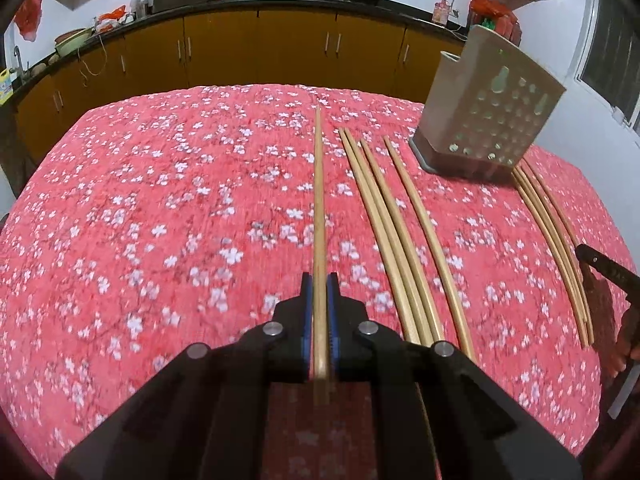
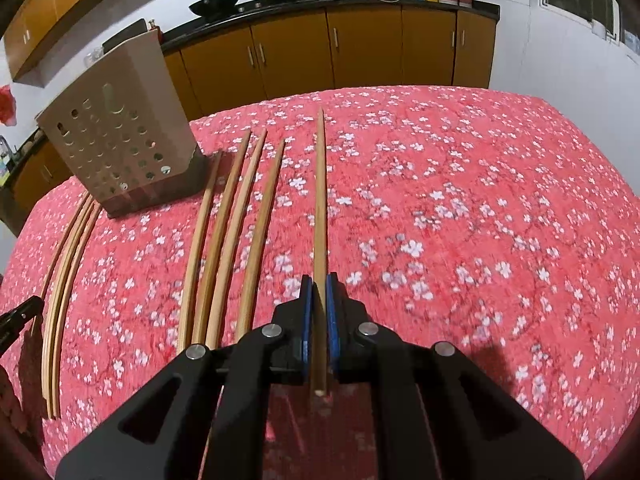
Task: Organize utensils
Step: 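Close the left tool on a wooden chopstick from the group, then lift both held chopsticks upright toward the perforated holder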
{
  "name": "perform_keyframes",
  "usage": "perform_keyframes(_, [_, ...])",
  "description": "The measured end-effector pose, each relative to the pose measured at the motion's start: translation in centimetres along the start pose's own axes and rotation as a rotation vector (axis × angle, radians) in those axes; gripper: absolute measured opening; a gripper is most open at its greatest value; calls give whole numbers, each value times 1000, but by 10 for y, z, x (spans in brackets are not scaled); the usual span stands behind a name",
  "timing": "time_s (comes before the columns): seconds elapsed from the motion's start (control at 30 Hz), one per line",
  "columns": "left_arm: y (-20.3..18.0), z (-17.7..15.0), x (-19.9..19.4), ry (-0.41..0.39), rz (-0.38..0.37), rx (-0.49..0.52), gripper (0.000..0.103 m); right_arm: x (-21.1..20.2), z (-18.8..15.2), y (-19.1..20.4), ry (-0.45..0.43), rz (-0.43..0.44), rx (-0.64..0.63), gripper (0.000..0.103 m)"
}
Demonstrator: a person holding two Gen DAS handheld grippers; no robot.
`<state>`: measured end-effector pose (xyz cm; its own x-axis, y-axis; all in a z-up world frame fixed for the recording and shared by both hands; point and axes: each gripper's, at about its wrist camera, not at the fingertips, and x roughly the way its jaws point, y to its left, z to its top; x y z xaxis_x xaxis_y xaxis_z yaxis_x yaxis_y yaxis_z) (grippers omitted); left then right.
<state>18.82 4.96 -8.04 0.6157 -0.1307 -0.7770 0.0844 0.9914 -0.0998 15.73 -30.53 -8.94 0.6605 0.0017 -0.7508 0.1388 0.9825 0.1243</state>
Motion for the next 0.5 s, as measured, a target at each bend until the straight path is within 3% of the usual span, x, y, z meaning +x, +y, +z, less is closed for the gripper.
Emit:
perform_keyframes(0.33, [-1, -5, -10, -3, 33, 19, 8, -9, 2, -2, -32, 16, 18, 8])
perform_keyframes(0.5, [9, 19, -43, -123, 13, -19, 8, -40, 17, -12, -147, 33, 49, 8])
